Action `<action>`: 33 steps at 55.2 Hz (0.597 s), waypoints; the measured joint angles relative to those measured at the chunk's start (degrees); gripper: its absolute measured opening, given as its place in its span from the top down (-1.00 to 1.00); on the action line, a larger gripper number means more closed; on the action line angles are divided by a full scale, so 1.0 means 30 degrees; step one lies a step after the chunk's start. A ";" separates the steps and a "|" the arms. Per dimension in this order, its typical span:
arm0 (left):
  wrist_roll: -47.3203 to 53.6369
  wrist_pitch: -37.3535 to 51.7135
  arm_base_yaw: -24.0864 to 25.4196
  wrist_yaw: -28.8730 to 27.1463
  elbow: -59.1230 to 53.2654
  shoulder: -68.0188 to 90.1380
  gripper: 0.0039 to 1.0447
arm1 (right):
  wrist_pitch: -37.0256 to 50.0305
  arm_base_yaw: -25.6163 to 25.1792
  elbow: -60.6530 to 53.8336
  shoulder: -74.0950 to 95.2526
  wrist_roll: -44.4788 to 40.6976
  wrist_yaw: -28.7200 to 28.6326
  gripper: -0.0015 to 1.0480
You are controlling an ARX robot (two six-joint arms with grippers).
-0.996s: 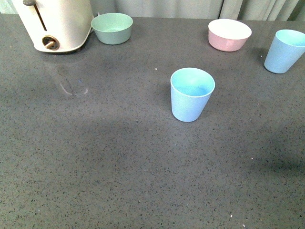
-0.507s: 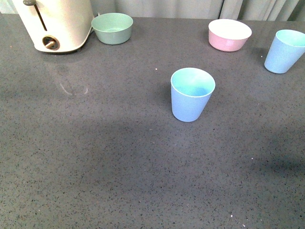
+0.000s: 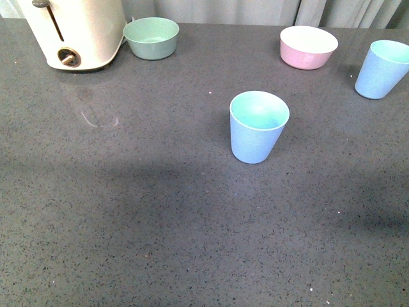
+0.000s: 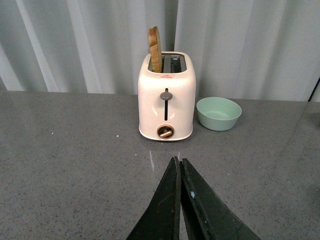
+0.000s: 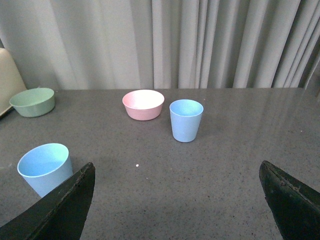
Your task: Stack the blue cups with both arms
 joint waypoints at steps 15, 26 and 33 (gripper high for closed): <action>0.0044 -0.0772 0.1960 0.1923 -0.1676 -0.2499 0.97 | 0.0000 0.0000 0.0000 0.0000 0.0007 0.0000 -0.83; 0.0051 -0.3789 0.2091 0.2076 -0.2004 -0.5967 0.97 | 0.0000 0.0000 0.0000 0.0007 0.0007 0.0000 -0.83; 0.0044 -0.5187 0.2091 0.2076 -0.2004 -0.7453 0.97 | 0.0000 0.0000 0.0000 0.0007 0.0007 0.0000 -0.83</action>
